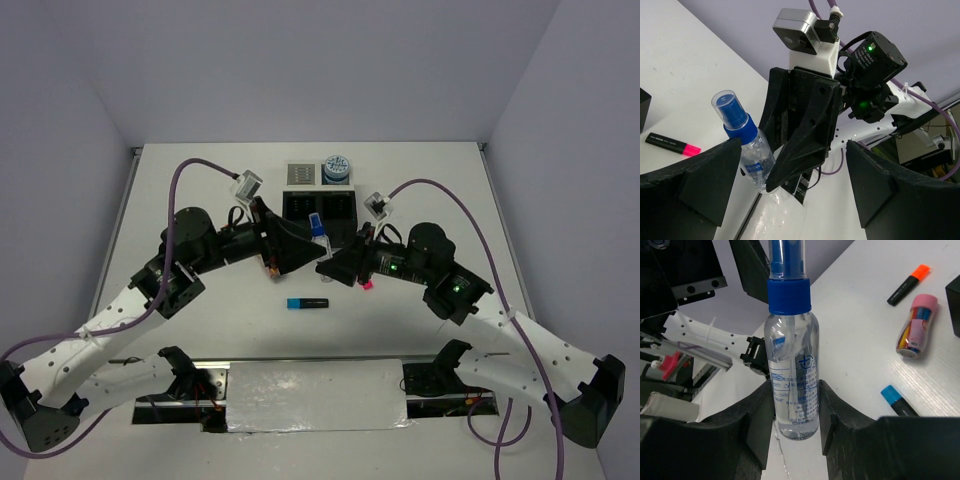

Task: Sort the stationery into containers
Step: Place the stationery in the storage box.

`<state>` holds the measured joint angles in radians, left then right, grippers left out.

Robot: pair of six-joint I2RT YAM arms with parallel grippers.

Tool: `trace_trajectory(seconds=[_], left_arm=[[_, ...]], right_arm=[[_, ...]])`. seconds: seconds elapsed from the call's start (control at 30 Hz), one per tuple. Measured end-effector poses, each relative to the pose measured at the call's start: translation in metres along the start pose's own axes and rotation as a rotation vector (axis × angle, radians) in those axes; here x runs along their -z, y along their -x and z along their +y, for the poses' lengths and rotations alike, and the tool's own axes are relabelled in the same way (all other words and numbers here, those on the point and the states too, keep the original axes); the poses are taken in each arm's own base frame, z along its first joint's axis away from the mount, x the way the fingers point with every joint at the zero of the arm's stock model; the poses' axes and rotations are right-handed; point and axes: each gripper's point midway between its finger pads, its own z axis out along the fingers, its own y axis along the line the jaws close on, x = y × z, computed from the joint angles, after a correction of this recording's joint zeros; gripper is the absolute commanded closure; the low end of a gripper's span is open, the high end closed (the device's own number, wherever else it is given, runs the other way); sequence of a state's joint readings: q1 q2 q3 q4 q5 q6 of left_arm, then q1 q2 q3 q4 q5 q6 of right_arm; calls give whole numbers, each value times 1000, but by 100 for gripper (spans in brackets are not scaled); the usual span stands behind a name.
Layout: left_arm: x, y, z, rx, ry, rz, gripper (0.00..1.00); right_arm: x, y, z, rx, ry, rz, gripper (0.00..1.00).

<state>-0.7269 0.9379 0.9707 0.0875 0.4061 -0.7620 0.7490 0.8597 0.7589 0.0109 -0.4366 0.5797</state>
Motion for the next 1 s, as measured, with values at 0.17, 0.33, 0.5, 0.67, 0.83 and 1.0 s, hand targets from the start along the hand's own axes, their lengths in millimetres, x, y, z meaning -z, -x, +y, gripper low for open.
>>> trace_trajectory(seconds=[0.17, 0.33, 0.5, 0.67, 0.83, 1.0], left_arm=[[0, 4, 1, -4, 21, -31, 8], [-3, 3, 8, 3, 51, -35, 15], [-5, 0, 19, 11, 94, -29, 22], [-4, -1, 22, 10, 106, -27, 50], [-6, -1, 19, -9, 88, -25, 82], [-11, -6, 27, -11, 104, -9, 100]], right_arm=[[-3, 1, 11, 1, 41, -5, 100], [-4, -1, 18, 8, 67, 0, 100], [-3, -1, 29, 31, 115, 1, 100], [-2, 1, 33, 41, 136, -5, 100], [-8, -4, 29, 36, 134, 19, 99], [-13, -9, 24, 24, 128, 38, 0]])
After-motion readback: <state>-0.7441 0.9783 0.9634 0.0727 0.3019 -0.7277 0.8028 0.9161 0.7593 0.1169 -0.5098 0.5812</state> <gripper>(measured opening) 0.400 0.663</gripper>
